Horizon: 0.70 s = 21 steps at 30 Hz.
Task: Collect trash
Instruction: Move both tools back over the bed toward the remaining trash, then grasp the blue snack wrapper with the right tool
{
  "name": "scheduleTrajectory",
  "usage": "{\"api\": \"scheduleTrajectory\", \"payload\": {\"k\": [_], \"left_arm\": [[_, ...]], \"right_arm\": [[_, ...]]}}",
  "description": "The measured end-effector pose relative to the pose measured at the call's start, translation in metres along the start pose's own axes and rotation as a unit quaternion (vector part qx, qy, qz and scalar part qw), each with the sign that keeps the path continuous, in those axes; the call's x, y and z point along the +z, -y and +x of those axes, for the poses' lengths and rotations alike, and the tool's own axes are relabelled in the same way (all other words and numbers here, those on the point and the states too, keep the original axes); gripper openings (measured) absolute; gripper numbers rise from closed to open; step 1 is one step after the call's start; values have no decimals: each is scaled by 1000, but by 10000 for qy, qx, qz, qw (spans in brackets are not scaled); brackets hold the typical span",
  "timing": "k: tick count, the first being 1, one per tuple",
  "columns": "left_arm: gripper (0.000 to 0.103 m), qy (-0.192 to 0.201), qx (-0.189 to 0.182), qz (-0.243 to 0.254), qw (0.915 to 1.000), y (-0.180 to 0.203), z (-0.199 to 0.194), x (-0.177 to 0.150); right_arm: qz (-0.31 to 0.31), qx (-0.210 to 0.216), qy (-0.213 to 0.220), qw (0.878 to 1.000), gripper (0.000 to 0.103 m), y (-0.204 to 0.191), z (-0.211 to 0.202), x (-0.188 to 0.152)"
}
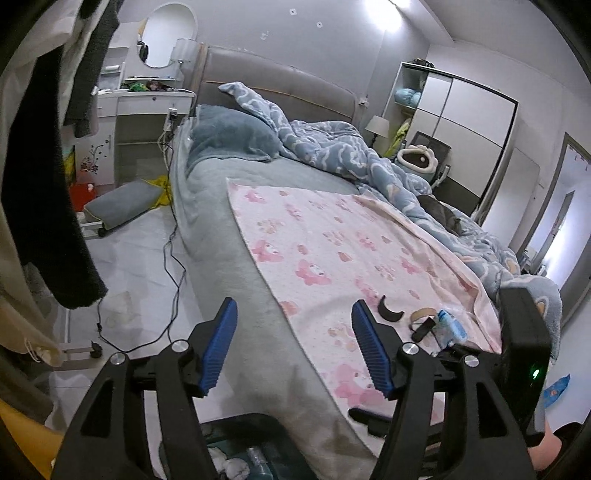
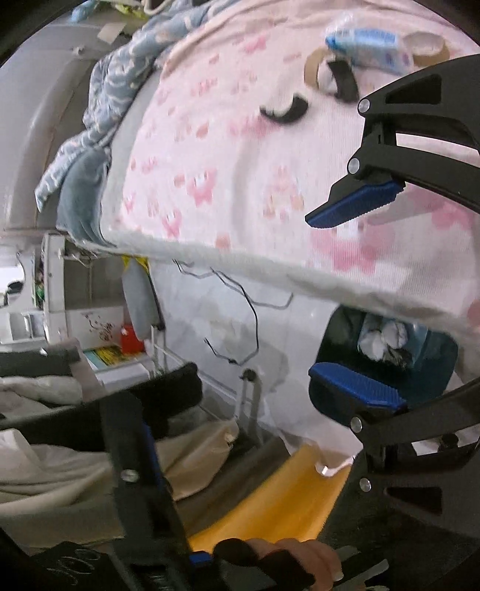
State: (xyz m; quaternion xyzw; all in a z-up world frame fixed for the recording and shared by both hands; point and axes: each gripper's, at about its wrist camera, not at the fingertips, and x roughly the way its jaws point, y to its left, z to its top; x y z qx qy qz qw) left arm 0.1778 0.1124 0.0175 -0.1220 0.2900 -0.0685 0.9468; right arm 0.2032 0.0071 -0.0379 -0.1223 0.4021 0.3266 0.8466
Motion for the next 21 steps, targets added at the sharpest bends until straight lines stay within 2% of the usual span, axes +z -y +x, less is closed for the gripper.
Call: {"api": "scheduleTrajectory", "payload": {"k": [12,21], "left_arm": [[75,-241,-198,84,9995,33,28,-8],[79,-483,-298,238,9981,58,53,-18]], "right_arm": [[414,-735,483,9953,78,69,-45,-9],[437,-1269,323,9904,78,107,-46,-28]]}}
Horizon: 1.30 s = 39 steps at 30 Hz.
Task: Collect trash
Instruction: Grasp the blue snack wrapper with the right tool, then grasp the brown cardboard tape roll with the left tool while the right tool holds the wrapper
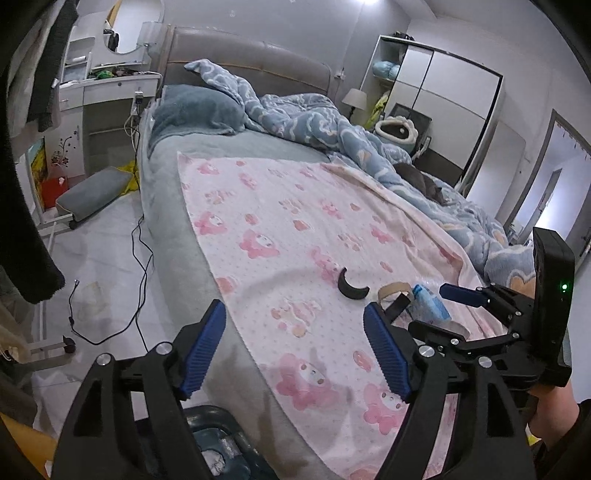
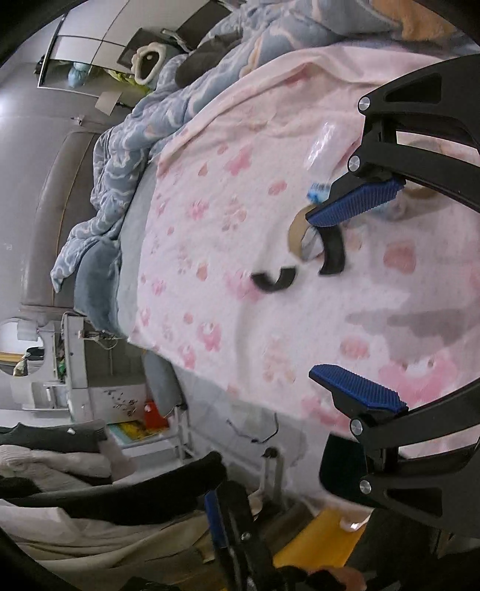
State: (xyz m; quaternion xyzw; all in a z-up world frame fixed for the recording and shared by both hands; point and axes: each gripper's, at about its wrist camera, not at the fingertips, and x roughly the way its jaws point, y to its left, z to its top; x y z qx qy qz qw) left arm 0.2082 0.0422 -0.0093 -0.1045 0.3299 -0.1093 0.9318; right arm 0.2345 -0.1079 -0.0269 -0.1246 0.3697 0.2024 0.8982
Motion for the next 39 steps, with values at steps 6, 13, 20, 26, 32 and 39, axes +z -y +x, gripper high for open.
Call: {"api": "scheduleTrajectory", "payload": {"k": [6,13,20,26,32,39], "left_arm": [[81,-114,-128,59,9998,14,14,-2],[83,-297,-247,157,9991,28,29,-7],[87,-479,-467,264,9974,45,44,-14],[87,-551,-611,442,9956,65,55,-19],[87,-590,-811,508,9937,87,68,-22],[87,-672,-1017,779,9895,122,86,-33]], "right_arm": [[104,-162,-26,9998,78,19,6,-11],[211,-464,-246,9984,78,40,23,-19],[368,-529,-677,9956,47,57,42,-30],[572,-404,-679,9952,16,70,48,-37],[923,-282,-337,9948,14,89,22,-38],[1287,-151,377,9909,14,115,-23,-36]]}}
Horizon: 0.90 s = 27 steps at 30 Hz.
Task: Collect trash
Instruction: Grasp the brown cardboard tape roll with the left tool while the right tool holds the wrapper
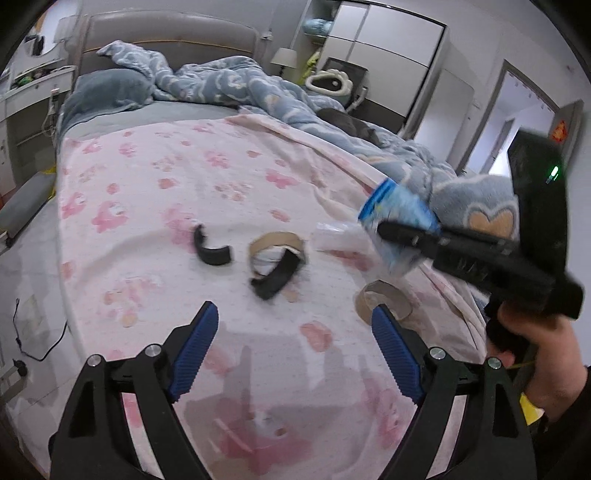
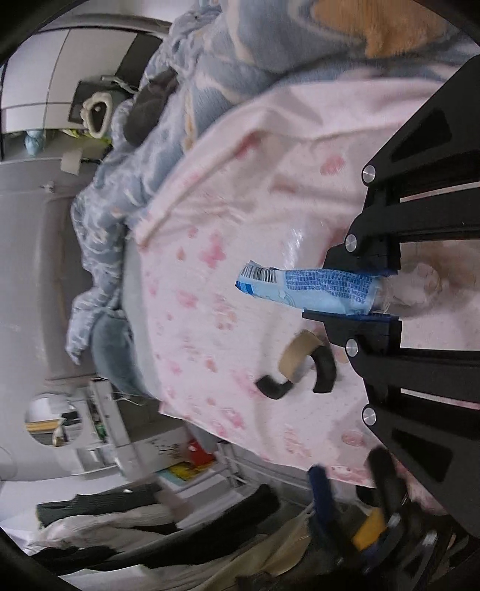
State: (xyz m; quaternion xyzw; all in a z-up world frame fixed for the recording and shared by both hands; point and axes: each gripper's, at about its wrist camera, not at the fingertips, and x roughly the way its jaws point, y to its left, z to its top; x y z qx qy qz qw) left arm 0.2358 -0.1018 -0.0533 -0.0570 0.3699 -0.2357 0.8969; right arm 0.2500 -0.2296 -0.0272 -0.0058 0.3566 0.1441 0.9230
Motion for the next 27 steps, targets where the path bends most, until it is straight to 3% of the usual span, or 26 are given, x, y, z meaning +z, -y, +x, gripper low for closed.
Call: {"api": "scheduleTrajectory", "payload": {"k": [12,20,27], "left_arm": [[87,-59,-422,279,9987,48,42,-7],[85,-3,-401,513,9979,69,67,-11],[76,-276,-206,612,9975,73,100,-15]], "right_arm": [[292,-89,35,9995,14,49,-25,-18],[160,12,-36,9999,14,63,-39,-33],[194,60,-95,9997,14,77,-47,-46]]}}
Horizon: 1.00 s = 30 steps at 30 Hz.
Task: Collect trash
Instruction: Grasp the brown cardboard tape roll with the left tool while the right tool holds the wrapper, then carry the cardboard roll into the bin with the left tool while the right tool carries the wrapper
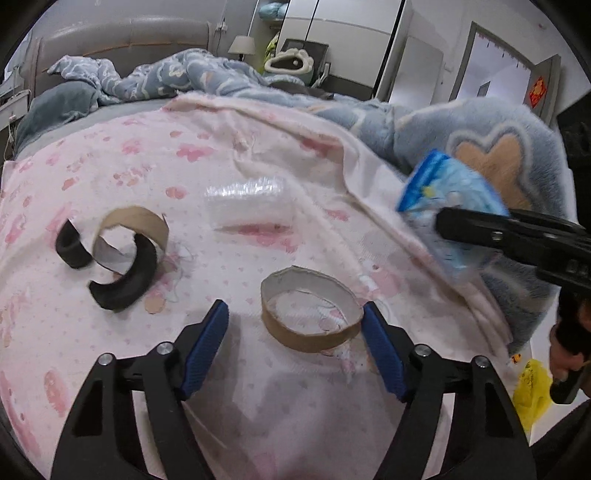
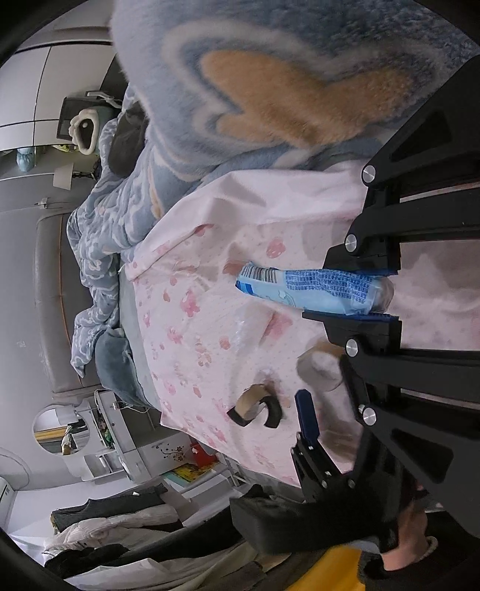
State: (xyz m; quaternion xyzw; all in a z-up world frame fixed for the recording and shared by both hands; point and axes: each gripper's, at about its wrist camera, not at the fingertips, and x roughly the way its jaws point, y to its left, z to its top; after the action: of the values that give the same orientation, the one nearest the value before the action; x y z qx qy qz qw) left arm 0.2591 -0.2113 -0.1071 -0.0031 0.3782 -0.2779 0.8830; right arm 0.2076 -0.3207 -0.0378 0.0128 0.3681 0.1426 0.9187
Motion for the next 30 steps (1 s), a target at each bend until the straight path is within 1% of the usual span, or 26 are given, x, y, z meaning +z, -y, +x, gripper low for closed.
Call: {"api": "scheduleTrajectory", "payload": {"k": [5,6,7,10,15,22,25,30], "left_arm": [[68,-3,57,99,9999,4,7,1],[61,-2,37,115,9999,6,6,0],[58,-2,13,145,9999,7,7,0],[57,29,38,172,9998,8,7,0],[57,94,41,65,9999,6,2,0],[57,275,61,-232,9993,-9,-22,1],[57,318,187,-205,9991,-14,-35,0],[57,348,408,-211,9983,-31,-55,-2]], "right_arm": [[78,7,-49,10000,14,11,-1,-7],[81,10,-61,9999,14,13,-2,-9],[80,11,-66,9999,14,13,-2,-9],[85,25,-78,9999,14,16,-3,-11],[82,33,-81,9999,14,15,-3,-10],[-111,102,-41,9999,14,-7,-3,-1],[-171,111,-89,9998,14,-16,1,2],[-105,307,-73,9994,14,-35,9,16]]}}
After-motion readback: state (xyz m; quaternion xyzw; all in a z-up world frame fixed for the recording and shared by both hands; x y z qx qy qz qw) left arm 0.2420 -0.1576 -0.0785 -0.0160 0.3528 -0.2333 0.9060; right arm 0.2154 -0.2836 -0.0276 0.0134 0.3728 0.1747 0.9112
